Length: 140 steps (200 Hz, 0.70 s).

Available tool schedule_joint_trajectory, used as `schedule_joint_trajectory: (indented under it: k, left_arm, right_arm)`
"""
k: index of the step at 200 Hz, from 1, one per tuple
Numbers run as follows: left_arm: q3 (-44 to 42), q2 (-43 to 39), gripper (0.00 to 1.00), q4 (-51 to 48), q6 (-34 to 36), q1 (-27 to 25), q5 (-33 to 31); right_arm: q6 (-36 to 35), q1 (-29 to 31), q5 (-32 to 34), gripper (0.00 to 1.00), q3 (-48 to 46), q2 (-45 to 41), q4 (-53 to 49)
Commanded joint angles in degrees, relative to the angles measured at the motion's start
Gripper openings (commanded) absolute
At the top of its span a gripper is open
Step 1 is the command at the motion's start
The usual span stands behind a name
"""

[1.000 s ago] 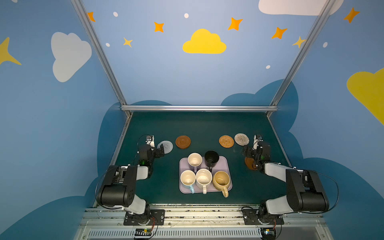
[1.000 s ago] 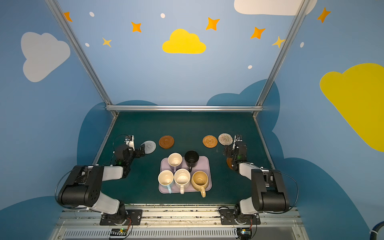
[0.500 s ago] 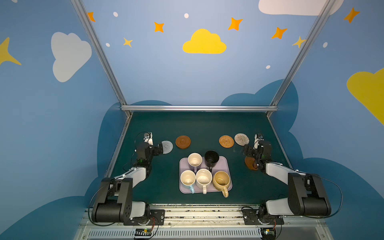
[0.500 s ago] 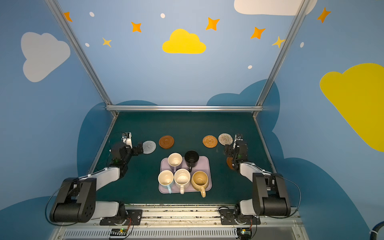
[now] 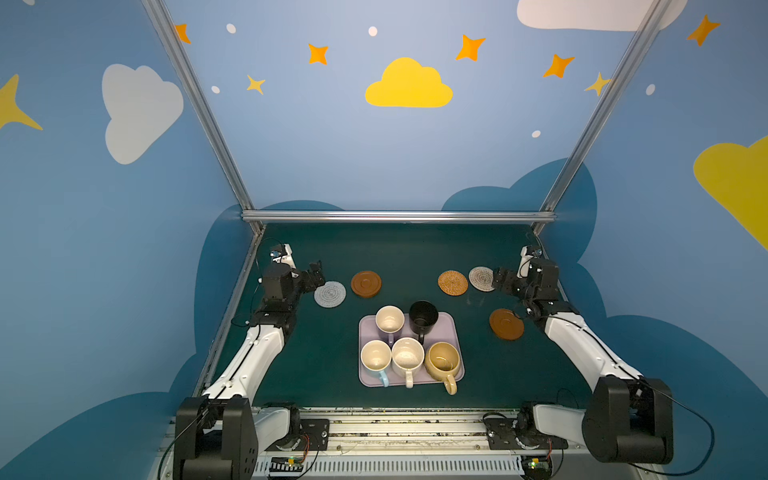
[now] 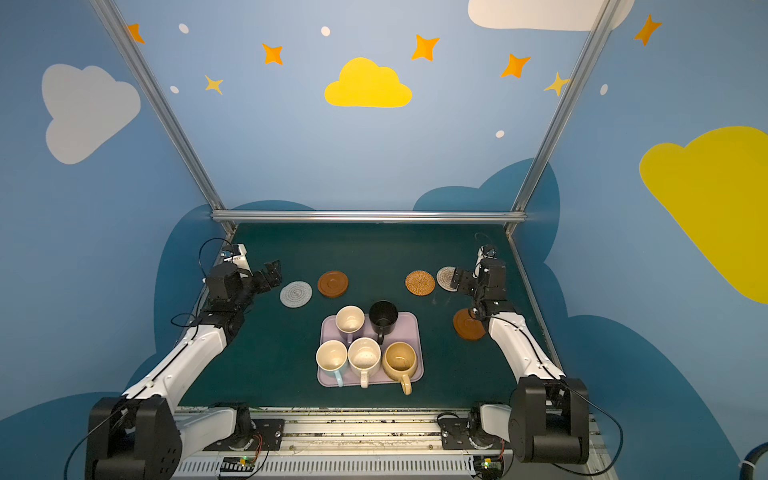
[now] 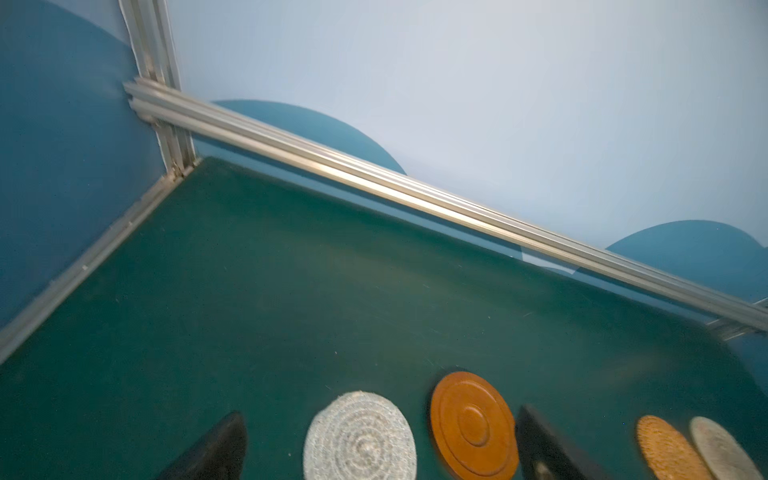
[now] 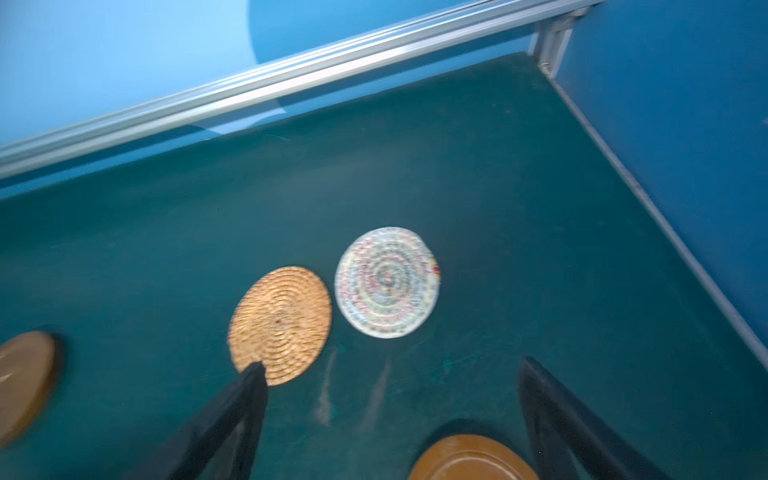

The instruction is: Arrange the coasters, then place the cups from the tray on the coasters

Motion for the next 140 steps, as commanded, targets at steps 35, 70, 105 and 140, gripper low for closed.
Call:
schedule_joint_trajectory:
  k: [35, 70, 105, 140]
  left_arm:
    - [8.3, 8.8, 0.98, -18.0, -10.6, -2.8, 2.4]
    - [14.2, 19.9, 0.76, -22.0, -11.4, -3.8, 2.5]
    - [20.2, 29.7, 0.71, -26.4, -10.3, -5.0, -0.4]
    - [24.1, 36.0, 0.63, -28.6, -9.7, -6.5, -0.9]
  right_arm:
    - [-0.8, 2.3, -14.3, 0.93, 9.3, 3.3, -6.6]
    - [-1.6, 3.6, -17.0, 0.93, 14.9, 6.1, -12.3]
    - [-0.1, 3.9, -17.6, 0.93, 16.8, 7.8, -14.0]
    - [-1.0, 4.0, -18.9, 0.93, 18.7, 9.1, -16.8]
